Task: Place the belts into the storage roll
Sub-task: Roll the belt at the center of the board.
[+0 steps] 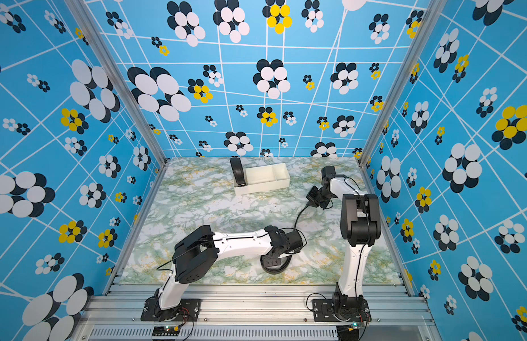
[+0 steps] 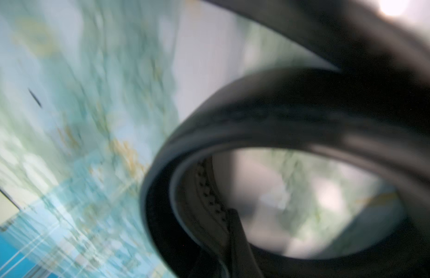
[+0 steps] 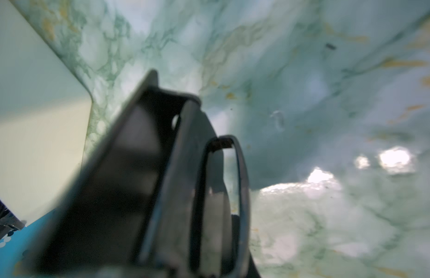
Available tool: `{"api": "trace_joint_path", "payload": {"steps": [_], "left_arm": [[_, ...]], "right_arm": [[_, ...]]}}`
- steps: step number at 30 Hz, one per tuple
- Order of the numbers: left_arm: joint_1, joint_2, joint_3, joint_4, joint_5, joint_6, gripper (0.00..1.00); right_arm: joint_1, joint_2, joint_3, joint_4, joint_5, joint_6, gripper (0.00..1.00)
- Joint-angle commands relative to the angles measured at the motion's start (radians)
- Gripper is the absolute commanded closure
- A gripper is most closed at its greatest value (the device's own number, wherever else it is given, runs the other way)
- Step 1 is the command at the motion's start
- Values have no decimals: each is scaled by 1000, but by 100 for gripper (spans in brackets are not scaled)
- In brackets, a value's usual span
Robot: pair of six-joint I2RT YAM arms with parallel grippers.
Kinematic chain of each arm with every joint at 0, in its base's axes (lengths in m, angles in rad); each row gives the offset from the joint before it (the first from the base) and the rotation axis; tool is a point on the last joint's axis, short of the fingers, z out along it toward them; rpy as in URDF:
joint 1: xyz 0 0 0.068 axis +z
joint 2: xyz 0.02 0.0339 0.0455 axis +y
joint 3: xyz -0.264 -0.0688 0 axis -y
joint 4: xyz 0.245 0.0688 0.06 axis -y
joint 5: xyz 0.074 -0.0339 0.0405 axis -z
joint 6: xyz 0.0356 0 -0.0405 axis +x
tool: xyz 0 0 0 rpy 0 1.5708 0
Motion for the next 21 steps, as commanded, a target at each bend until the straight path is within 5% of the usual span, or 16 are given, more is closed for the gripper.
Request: {"api": "trace_joint_path", "payload": {"steps": [1, 5, 8, 15, 21], "left_arm": [[-38, 130, 82, 63, 196, 41, 100], [-41, 170, 141, 68, 217, 27, 100], [-39, 170, 125, 84, 217, 30, 100], [-33, 152, 95, 106, 213, 39, 100], [-31, 147, 53, 132, 204, 31, 100]], "right_arm": [[25, 23, 36, 7, -33, -6, 89], [34, 14, 29, 8, -56, -17, 60], [34, -25, 19, -3, -40, -33, 49], [-5, -205, 53, -211, 108, -59, 41], [-88, -526, -112, -428, 237, 17, 32]]}}
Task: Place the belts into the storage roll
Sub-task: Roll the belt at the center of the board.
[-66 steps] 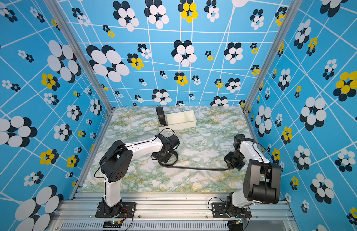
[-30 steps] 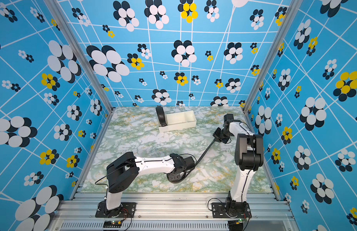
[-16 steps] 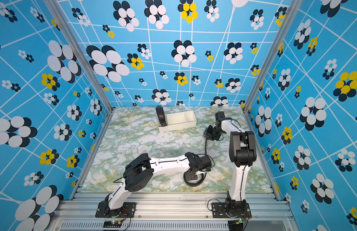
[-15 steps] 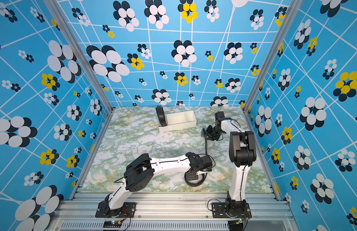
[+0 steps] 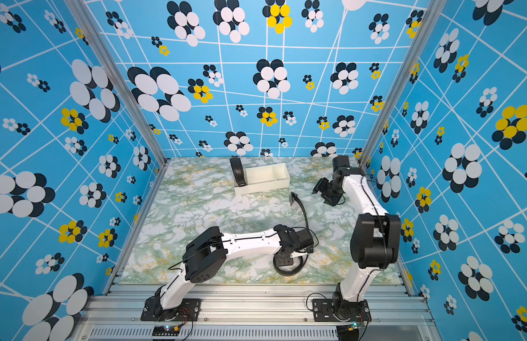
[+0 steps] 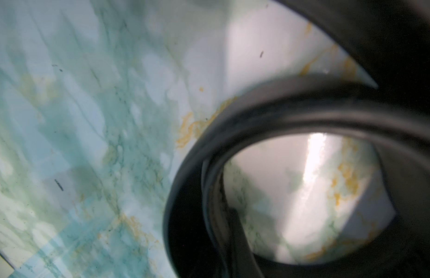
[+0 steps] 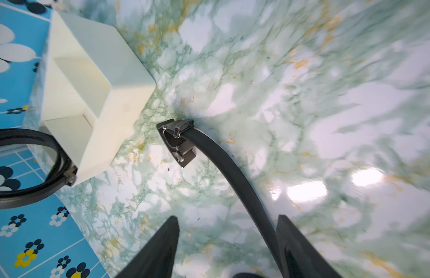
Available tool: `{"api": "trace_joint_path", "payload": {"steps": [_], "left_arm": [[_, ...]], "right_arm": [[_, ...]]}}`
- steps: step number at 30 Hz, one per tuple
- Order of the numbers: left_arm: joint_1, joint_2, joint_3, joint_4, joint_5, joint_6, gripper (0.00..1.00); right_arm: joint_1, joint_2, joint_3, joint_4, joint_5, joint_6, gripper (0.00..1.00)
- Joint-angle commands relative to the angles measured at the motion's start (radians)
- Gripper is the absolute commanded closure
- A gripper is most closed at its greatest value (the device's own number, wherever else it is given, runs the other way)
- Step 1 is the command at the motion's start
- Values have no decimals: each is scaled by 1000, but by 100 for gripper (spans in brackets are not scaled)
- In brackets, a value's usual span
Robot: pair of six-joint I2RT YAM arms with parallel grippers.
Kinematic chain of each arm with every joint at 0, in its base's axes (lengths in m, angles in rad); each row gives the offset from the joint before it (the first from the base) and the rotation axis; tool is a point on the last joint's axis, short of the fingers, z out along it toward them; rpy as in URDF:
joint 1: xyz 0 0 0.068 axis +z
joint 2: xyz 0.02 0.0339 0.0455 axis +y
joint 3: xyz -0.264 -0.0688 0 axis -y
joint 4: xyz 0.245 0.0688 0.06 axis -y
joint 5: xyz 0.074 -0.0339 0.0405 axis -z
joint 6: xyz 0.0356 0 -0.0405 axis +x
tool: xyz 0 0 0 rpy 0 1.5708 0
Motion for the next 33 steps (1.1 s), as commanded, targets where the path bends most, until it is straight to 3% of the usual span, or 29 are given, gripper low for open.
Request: {"api": "trace_joint_path", "payload": {"steps": [1, 9, 11, 17, 24, 33], "left_arm": [[-16, 80, -66, 110, 125, 6, 100], [-2, 89, -57, 107, 130, -24, 100], [-2, 90, -53, 105, 131, -27, 100], [-2, 100, -46, 90, 130, -24, 100], [-4, 98, -56, 80, 133, -34, 100], [-5, 101, -76, 85, 146, -68, 100]], "right_arm": [[-14, -161, -111, -205, 84, 44, 32], [-12, -609, -379, -357, 84, 180, 34], [-7, -702, -456, -388, 27, 205, 35], [118, -913, -757, -291, -88, 358, 40], [265, -990, -984, -101, -155, 490, 41], [404, -863, -1052, 184, -147, 588, 40]]}}
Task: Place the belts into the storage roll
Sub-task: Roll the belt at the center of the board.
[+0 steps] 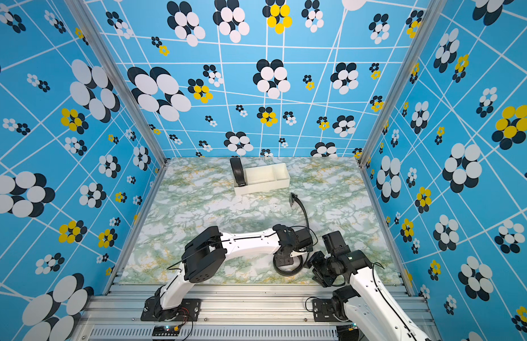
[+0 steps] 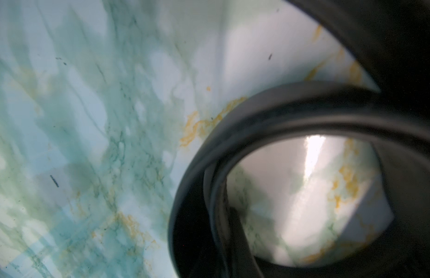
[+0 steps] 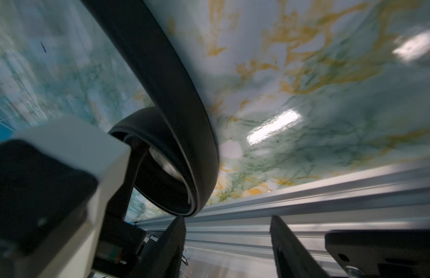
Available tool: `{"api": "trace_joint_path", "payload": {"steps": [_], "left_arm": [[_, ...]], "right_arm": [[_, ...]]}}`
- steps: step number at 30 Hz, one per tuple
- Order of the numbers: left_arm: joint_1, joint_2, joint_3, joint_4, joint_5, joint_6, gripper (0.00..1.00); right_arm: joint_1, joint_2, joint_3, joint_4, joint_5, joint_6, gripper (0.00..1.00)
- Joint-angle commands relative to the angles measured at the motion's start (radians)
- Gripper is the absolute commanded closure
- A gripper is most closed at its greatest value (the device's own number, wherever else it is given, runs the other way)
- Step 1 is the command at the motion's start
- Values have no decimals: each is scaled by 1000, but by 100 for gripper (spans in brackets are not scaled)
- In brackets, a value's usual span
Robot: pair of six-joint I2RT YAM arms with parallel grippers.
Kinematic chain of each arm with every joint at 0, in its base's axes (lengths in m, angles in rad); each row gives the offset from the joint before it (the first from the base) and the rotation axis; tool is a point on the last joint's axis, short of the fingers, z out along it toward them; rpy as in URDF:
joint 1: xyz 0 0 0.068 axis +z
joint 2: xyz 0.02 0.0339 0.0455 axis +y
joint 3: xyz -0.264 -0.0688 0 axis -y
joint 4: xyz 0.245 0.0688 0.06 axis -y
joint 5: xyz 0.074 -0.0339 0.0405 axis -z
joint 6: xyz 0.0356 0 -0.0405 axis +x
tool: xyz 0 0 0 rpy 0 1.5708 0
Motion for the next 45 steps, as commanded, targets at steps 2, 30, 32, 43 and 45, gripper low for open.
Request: {"api": "trace_joint_path", "payload": {"steps": [2, 30, 32, 43, 45], "left_arm": [[-11, 106, -69, 72, 136, -35, 100], [-20, 106, -69, 97, 167, -68, 100], [-20, 111, -57, 94, 170, -68, 100], [87, -66, -52, 155, 230, -197, 22], [128, -139, -65, 171, 245, -230, 17]], "right_arm": [[49, 75, -18, 146, 14, 54, 40], [125, 381, -40, 284, 100, 24, 92], [125, 397, -42, 279, 98, 19, 100], [124, 404, 49, 126, 149, -54, 100], [117, 403, 52, 120, 155, -57, 100]]}}
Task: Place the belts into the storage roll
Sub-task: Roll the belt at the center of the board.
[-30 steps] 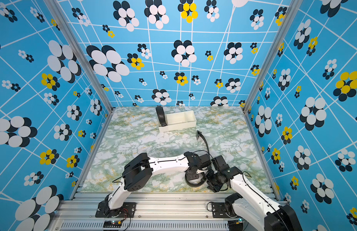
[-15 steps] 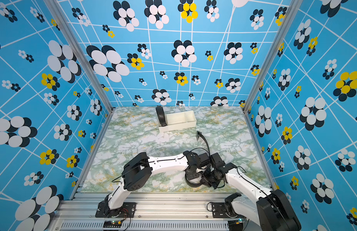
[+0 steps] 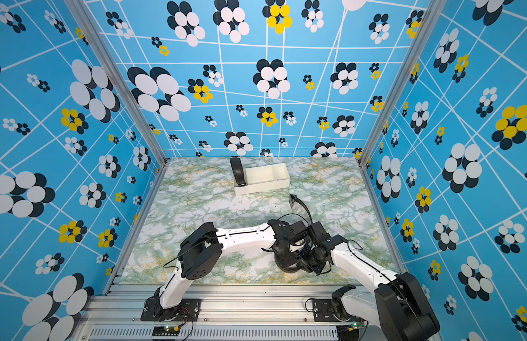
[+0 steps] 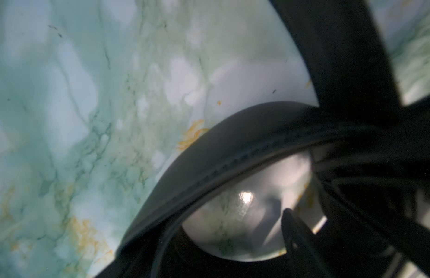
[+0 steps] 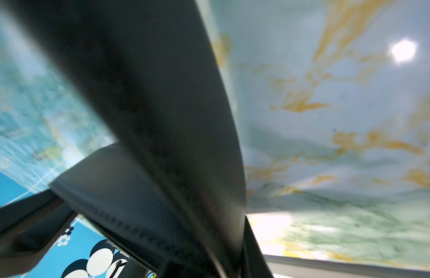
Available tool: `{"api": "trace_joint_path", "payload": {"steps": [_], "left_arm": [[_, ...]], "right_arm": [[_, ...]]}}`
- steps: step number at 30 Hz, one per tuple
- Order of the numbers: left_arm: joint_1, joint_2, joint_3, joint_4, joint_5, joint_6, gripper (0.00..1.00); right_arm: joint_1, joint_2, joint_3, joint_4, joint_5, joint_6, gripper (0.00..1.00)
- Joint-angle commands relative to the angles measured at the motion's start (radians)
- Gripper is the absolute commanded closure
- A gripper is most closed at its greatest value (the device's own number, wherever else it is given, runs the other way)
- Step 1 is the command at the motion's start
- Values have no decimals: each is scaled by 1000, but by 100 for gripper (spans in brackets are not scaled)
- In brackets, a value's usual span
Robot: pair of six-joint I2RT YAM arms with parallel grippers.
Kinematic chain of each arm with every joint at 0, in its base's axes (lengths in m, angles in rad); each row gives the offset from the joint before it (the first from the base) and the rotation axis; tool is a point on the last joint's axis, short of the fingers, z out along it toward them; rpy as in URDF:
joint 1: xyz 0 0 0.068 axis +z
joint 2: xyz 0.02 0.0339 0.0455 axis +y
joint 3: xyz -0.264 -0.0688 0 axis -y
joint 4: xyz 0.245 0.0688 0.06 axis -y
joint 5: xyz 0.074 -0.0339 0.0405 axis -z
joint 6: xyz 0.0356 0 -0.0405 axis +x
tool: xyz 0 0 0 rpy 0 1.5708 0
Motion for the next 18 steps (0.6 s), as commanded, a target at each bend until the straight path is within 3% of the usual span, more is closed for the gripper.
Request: {"api": "trace_joint_path", "payload": {"steps": [1, 8, 10, 15, 18], "left_arm": [[69, -107, -19, 85, 12, -24, 16], [138, -184, -56, 8, 10, -9, 12], [140, -185, -71, -42, -36, 14, 12], [223, -244, -141, -35, -59, -50, 7], [222, -221, -117, -62, 3, -5, 8]], "right_arm": [[7, 18, 2, -130, 99, -39, 100], [-38, 58, 56, -158, 104, -71, 100], [-55, 56, 65, -173, 111, -78, 100], [-94, 56, 69, -188, 100, -105, 100], [-99, 22, 57, -48, 15, -124, 100]]}}
